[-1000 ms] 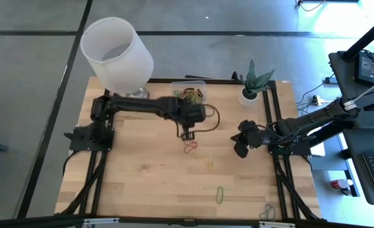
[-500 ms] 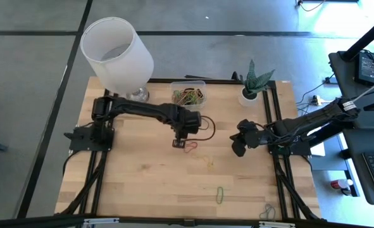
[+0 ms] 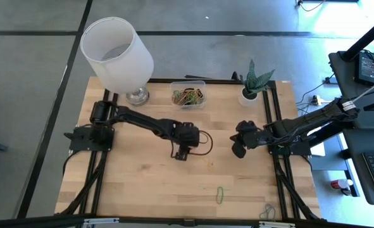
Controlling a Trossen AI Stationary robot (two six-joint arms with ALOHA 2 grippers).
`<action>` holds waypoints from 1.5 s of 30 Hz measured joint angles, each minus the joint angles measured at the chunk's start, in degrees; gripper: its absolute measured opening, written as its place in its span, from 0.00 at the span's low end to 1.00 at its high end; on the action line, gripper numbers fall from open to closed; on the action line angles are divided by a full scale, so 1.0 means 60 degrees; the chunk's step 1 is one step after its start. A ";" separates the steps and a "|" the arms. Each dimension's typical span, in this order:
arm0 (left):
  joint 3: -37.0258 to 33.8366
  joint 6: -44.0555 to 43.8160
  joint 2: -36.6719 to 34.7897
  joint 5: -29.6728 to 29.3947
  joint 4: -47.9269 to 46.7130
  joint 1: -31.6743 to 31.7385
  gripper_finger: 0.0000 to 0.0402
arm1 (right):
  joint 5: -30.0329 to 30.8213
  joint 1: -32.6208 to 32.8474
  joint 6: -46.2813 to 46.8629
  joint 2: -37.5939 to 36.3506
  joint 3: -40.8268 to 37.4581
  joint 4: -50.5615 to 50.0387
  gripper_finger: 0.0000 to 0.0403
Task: Pick and place rubber bands into bin
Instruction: Put the red rubber band into the transparent bin
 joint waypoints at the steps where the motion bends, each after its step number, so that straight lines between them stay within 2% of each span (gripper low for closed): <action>1: -0.0043 0.0000 0.0064 -0.0085 0.0075 -0.0031 0.42 | -0.0065 0.0000 -0.0103 0.0016 0.0000 -0.0005 0.01; 6: -0.0452 -0.0085 0.0419 -0.0340 0.0244 -0.0109 0.40 | -0.0803 0.0007 -0.0701 0.0008 0.0000 0.0076 0.01; 11: -0.0420 -0.0256 0.0824 -0.0590 0.0563 -0.0116 0.35 | -0.1076 0.0102 -0.0674 0.0027 -0.0004 0.0195 0.01; 14: -0.0417 -0.0379 0.0937 -0.0542 0.0848 -0.0116 0.27 | -0.1235 0.0233 -0.0655 0.0030 -0.0004 0.0241 0.01; 18: -0.0427 -0.0487 0.0958 -0.0334 0.0954 -0.0116 0.06 | -0.1238 0.0475 -0.0423 0.0034 -0.0004 0.0287 0.01; 23: -0.0179 -0.0492 0.0819 -0.0366 0.0721 -0.0066 0.01 | -0.1235 0.0682 -0.0404 0.0038 -0.0004 0.0426 0.01; 30: 0.1463 -0.0428 0.0494 -0.0635 -0.0858 0.0351 0.01 | -0.1231 0.0732 -0.0401 0.0045 -0.0004 0.0934 0.01; 35: 0.2824 0.0345 0.0412 -0.0960 -0.2394 0.0802 0.01 | -0.1038 0.0729 -0.0118 0.0045 -0.0004 0.1168 0.01; 39: 0.3786 0.0534 0.0307 -0.1572 -0.2882 0.1374 0.01 | -0.0520 0.0729 0.0496 0.0045 -0.0004 0.1207 0.01; 45: 0.5025 0.1513 0.0288 -0.2058 -0.3110 0.2387 0.01 | -0.0474 0.0729 0.0860 0.0124 -0.0004 0.1419 0.01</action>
